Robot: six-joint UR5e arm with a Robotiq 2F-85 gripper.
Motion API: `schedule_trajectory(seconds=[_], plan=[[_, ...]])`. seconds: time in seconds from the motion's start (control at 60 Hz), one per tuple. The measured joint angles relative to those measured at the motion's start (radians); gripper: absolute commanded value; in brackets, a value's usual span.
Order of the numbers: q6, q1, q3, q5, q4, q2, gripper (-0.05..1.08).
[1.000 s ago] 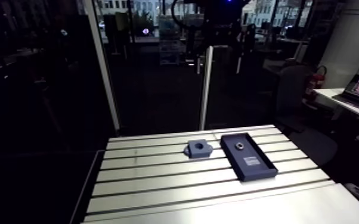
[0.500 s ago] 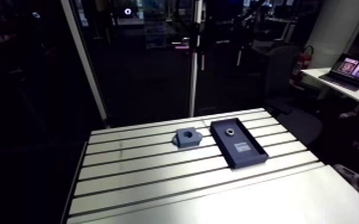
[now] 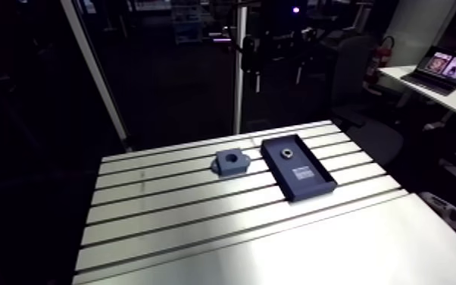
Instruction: Pick up the bearing and press it into the housing until flush.
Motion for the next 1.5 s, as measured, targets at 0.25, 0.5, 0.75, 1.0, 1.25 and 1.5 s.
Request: schedule_trajectory(seconds=[0.25,0.5,0.75,1.0,1.25,1.5], plan=[[-0.031,-0.055,0.052,0.003,-0.054,0.019,0.01],[-0.052,-0.102,0.084,0.01,-0.112,0.055,0.01],[-0.056,-0.12,0.097,0.01,-0.15,0.095,0.01],[-0.052,-0.123,0.099,0.012,-0.163,0.132,0.09],[-0.045,-0.124,0.101,0.011,-0.189,0.162,0.24],[-0.044,-0.131,0.097,0.01,-0.211,0.196,0.27]])
